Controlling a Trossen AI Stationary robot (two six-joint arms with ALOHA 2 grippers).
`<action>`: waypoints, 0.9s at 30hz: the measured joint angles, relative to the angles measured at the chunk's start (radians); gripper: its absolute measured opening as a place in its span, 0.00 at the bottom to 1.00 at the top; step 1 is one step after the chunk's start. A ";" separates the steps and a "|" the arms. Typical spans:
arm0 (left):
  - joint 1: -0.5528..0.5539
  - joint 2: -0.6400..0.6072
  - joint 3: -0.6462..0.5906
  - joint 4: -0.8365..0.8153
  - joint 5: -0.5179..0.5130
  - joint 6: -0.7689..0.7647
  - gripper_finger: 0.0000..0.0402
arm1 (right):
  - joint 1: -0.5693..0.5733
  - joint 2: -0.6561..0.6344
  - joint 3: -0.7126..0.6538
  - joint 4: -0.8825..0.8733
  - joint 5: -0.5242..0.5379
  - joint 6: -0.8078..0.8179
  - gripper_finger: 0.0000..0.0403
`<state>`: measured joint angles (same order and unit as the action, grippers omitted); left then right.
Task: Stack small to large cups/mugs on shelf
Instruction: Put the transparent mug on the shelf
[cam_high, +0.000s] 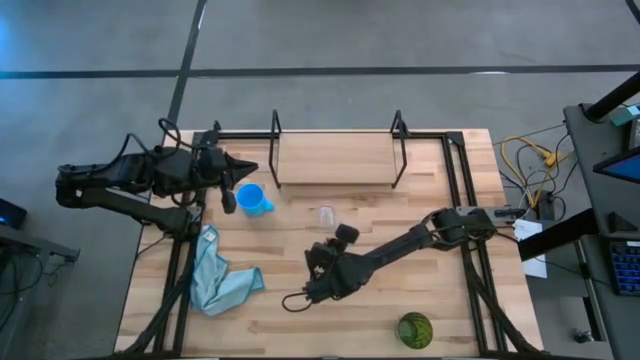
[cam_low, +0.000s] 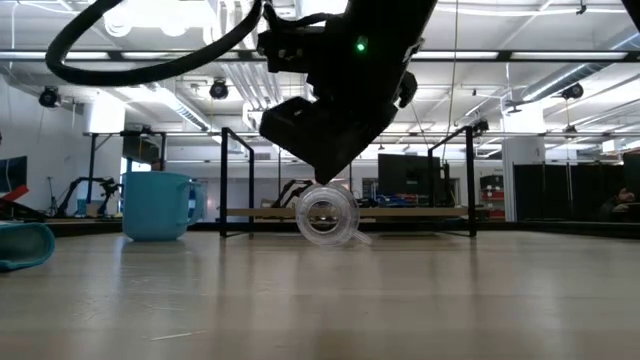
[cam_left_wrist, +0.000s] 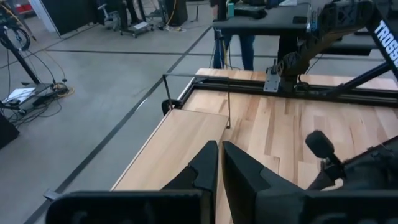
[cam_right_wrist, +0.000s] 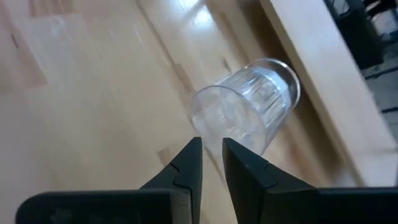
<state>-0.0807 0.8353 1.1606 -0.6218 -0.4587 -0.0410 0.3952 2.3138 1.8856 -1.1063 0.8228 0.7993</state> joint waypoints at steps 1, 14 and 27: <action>0.000 -0.002 -0.001 -0.001 0.000 0.000 0.02 | -0.002 0.000 0.000 0.002 -0.019 0.023 0.14; 0.000 0.001 -0.003 -0.016 -0.006 0.131 0.02 | -0.036 -0.011 0.001 0.017 -0.187 0.016 0.14; 0.000 -0.007 -0.004 -0.017 -0.034 0.135 0.02 | -0.041 -0.010 0.001 0.018 -0.091 -0.014 0.14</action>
<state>-0.0810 0.8280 1.1564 -0.6392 -0.4931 0.0937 0.3538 2.3043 1.8862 -1.0882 0.7315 0.7851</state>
